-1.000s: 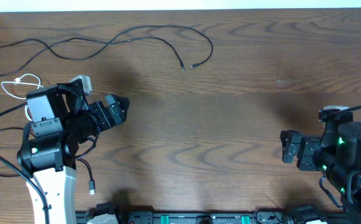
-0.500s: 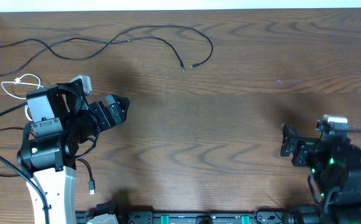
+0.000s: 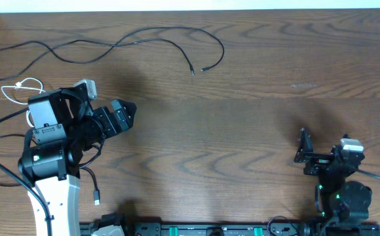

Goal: Untangle cables

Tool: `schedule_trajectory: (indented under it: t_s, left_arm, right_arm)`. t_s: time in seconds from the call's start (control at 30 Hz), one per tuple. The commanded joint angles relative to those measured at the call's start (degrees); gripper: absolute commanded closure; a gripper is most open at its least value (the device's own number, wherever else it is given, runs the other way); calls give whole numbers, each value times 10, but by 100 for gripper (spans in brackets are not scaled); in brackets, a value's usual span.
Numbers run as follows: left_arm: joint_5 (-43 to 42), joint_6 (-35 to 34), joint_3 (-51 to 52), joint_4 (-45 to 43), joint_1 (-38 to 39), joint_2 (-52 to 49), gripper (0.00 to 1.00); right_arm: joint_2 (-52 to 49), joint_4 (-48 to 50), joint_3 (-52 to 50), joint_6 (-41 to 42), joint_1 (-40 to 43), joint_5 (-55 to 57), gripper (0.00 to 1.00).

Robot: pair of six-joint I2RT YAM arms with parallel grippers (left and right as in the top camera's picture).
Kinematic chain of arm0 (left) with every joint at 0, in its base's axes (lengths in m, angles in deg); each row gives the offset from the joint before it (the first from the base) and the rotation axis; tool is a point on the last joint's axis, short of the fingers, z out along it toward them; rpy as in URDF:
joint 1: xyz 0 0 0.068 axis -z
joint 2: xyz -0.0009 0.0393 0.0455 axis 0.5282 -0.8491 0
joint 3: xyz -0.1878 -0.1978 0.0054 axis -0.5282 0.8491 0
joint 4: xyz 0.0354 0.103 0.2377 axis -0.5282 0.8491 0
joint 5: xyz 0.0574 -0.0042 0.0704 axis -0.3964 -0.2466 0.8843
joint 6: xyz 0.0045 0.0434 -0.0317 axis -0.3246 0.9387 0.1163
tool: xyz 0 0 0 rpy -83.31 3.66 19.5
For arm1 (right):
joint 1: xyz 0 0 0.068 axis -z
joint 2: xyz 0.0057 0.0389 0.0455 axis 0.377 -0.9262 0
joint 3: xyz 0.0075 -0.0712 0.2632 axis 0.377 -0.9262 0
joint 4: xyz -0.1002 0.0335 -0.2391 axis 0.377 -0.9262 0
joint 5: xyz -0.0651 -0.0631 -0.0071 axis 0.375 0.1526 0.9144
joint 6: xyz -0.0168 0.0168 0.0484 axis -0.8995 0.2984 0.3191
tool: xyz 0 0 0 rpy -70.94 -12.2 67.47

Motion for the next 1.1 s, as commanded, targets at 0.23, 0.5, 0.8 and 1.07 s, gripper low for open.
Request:
schedule_trajectory:
  t_s: [0.23, 0.5, 0.8, 1.07]
  left_arm:
    - [5, 8, -8, 0, 2, -1, 2]
    - [5, 8, -8, 0, 2, -1, 2]
    - [5, 8, -8, 0, 2, -1, 1]
    - [5, 8, -8, 0, 2, -1, 1]
  right_arm:
    - [15, 116, -79, -11, 6, -12, 1]
    - [15, 90, -79, -28, 9, -15, 1]
    - [14, 89, -79, -68, 9, -24, 1]
    - [14, 89, -79, -74, 5, -24, 1]
